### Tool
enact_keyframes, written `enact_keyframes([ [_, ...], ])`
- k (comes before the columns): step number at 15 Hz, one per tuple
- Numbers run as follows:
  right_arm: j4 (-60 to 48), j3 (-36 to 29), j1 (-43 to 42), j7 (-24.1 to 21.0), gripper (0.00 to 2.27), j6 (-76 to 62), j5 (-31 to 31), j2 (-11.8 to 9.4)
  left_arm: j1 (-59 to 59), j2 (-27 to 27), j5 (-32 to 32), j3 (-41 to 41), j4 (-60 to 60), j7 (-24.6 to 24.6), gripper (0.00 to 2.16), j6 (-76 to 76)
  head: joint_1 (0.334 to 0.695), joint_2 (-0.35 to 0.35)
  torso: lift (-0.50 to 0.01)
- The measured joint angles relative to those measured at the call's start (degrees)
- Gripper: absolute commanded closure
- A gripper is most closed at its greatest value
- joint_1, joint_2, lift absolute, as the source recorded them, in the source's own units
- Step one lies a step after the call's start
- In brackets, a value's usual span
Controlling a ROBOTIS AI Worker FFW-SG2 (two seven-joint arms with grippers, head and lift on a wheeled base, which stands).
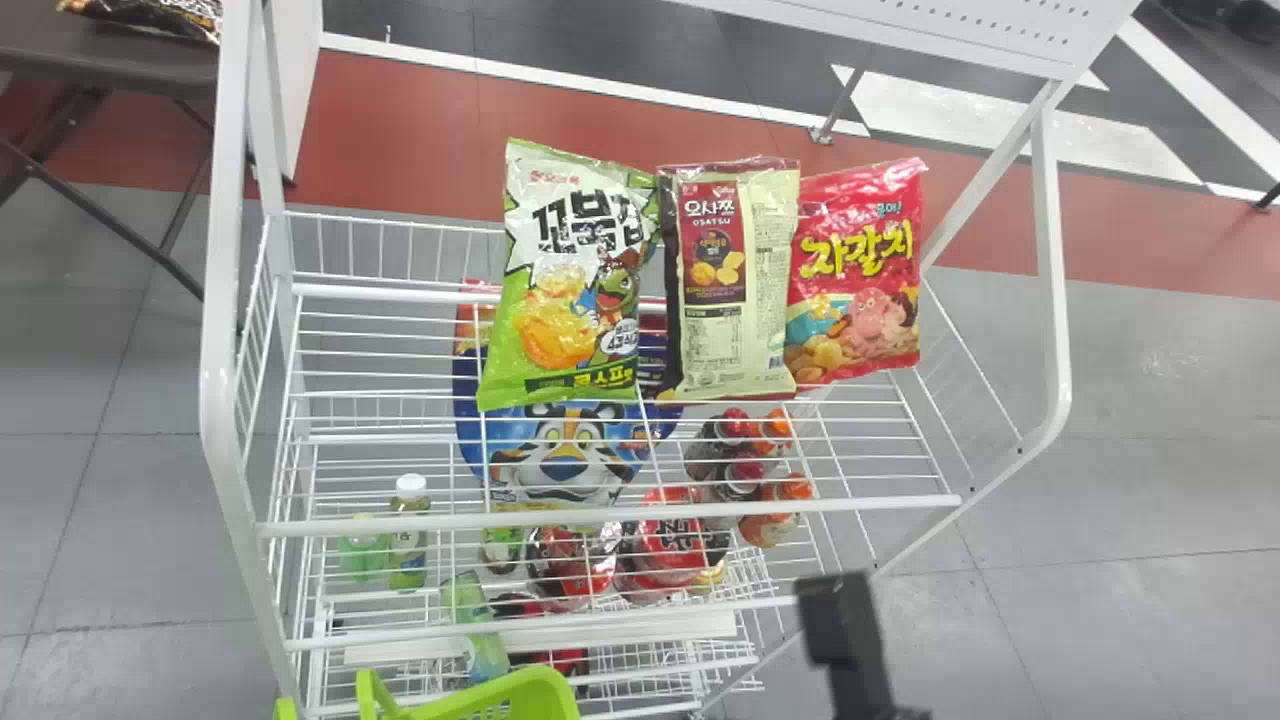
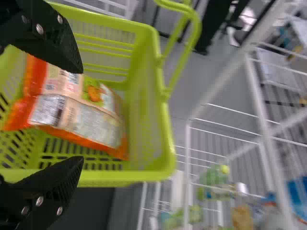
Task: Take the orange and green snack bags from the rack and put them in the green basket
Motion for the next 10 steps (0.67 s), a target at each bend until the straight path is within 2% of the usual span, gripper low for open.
enact_keyframes([
  [2, 0.2, -3.1, -0.1, 0.4, 0.07, -13.9, -0.4, 0.8, 0.0, 0.0, 0.0, 0.0, 0.0, 0.1, 2.15, -0.2, 0.695, -0.350, 0.000],
  [5, 3.2, -3.4, -1.7, 1.6, 0.07, -34.0, 1.4, 1.0, 0.0, -0.1, -0.1, -0.1, 0.0, 0.2, 2.15, -0.3, 0.695, -0.350, 0.000],
  [8, 9.4, 0.6, -4.6, 1.2, 0.07, -52.6, 5.2, 1.1, 0.0, -0.1, -0.5, -0.3, 0.2, 0.4, 2.15, -0.3, 0.695, -0.350, 0.000],
  [10, 13.9, 4.2, -7.2, -0.9, 0.07, -59.7, 7.9, 1.2, 0.0, -0.1, -0.9, -0.7, 0.4, 0.7, 2.15, -0.3, 0.695, -0.350, 0.000],
])
